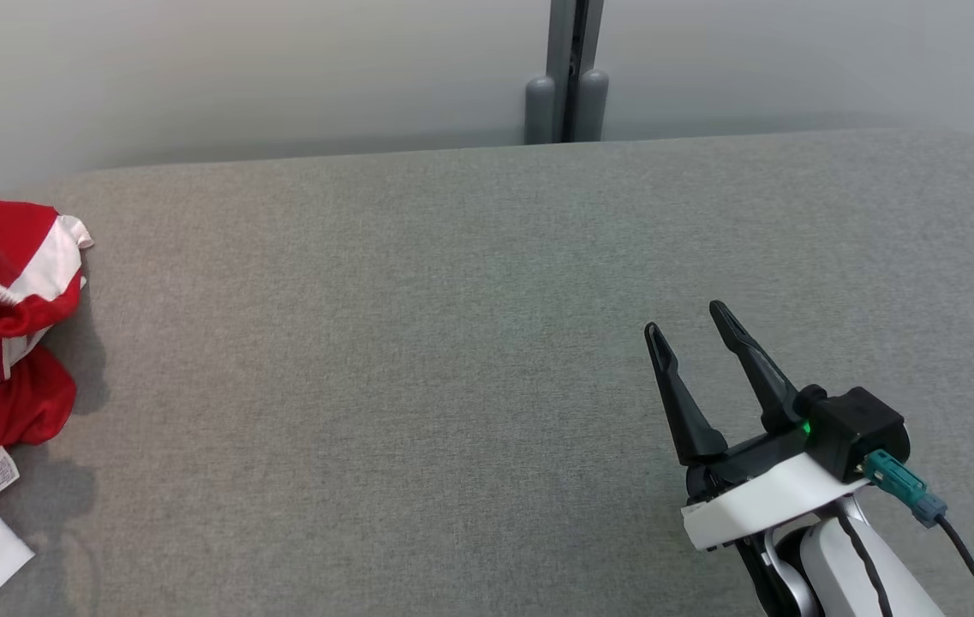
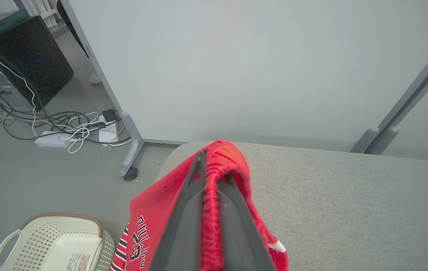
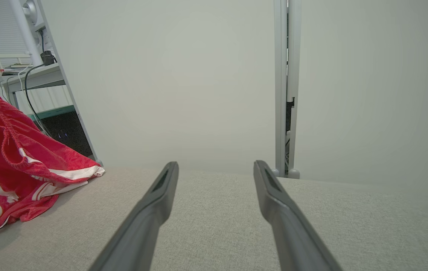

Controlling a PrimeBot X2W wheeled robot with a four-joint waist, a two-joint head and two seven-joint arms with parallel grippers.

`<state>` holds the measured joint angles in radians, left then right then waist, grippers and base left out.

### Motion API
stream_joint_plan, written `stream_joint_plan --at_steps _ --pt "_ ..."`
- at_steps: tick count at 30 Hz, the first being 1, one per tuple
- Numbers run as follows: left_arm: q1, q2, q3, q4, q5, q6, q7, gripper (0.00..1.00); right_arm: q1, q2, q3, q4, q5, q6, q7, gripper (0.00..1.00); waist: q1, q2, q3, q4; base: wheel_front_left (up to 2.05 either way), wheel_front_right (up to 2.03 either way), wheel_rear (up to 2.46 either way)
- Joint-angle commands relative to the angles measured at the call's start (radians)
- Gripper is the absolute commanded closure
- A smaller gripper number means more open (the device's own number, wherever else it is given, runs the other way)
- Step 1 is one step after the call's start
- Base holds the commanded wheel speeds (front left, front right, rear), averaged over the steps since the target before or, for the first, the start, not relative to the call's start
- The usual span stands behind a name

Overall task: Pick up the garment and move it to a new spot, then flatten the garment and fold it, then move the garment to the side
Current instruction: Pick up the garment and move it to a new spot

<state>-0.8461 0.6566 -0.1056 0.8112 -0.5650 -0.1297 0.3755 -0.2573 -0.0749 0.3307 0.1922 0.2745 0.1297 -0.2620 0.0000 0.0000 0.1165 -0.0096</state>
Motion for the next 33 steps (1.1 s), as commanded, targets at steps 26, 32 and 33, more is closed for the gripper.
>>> stream_joint_plan --at_steps 26,32,33 --pt "0.147 -0.261 -0.145 -0.768 -0.139 0.08 0.185 1.0 0.022 0.014 -0.091 -0.024 -0.006 0.002 -0.003 0.0 0.0 0.0 -0.028 -0.225 0.0 0.0 0.0" --pt "0.315 -0.253 -0.118 -0.71 -0.133 0.116 0.112 1.0 0.027 0.017 -0.097 -0.027 -0.002 0.002 -0.003 0.0 0.0 0.0 -0.005 -0.244 0.0 0.0 0.0" --pt "0.344 -0.255 -0.113 -0.689 -0.134 0.12 0.092 1.0 0.026 0.018 -0.097 -0.028 -0.002 0.002 -0.003 0.0 0.0 0.0 -0.001 -0.245 0.0 0.0 0.0"
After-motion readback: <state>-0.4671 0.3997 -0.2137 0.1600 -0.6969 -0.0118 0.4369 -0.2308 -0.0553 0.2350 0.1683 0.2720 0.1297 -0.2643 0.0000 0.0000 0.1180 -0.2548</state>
